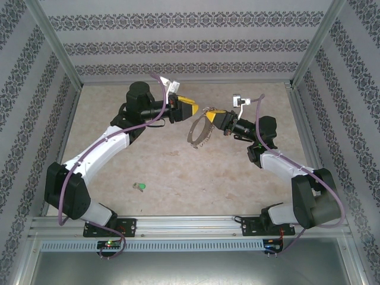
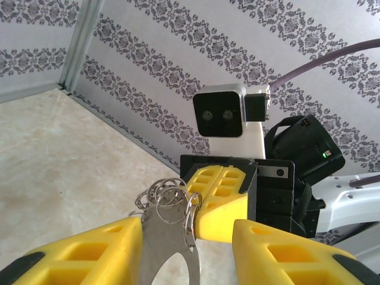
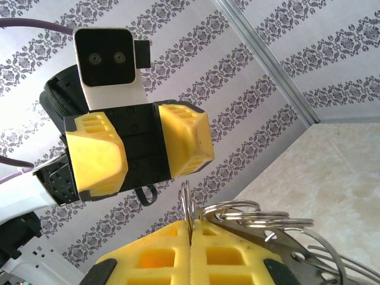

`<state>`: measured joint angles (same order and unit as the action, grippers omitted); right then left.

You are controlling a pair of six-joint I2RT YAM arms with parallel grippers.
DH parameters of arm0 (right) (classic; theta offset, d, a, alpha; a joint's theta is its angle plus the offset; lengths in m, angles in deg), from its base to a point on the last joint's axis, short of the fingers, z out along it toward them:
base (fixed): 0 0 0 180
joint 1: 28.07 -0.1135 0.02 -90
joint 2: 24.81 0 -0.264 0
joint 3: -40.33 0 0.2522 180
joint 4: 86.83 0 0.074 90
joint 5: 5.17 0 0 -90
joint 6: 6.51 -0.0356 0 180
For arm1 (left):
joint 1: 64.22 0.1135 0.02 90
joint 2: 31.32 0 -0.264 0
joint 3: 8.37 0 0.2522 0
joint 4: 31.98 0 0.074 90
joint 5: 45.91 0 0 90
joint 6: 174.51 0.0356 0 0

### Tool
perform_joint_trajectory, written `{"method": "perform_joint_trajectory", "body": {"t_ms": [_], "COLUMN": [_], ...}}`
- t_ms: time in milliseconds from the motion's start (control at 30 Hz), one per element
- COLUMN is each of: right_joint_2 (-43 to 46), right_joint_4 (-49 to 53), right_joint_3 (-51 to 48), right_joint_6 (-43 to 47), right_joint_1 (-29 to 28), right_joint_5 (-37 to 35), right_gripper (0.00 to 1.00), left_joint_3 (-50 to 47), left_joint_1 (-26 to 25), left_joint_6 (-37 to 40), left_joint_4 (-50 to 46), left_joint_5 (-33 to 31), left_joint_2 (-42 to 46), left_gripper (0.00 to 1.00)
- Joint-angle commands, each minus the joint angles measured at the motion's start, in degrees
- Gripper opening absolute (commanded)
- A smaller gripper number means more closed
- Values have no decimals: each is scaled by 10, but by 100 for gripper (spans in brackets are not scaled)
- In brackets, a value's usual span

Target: Put the keys on the keyring

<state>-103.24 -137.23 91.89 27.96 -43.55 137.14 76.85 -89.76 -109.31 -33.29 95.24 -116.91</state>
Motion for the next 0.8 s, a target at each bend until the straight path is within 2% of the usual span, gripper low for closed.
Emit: {"method": "perform_joint_trajectory", "body": {"t_ms": [0,367,767], "right_joint_2": [-1,-4,-6], "right_joint_4": [-40,-40,-39], "right_joint_3": [22,25,24], "right_joint_6": [12,13,13], "right_joint_1": [2,0,1], "right_joint_5": [9,7,4], "right_gripper": [0,0,0], "left_joint_3": [-7,-7,-1], "left_joint_1": [-8,-22,-36], "left_joint_6": [-21,-37,-36], "left_joint_4": [51,72,69], "left_joint_5": [33,42,53], "left_joint_2": [-12,-34,-41], "left_gripper": [43,33,29]}}
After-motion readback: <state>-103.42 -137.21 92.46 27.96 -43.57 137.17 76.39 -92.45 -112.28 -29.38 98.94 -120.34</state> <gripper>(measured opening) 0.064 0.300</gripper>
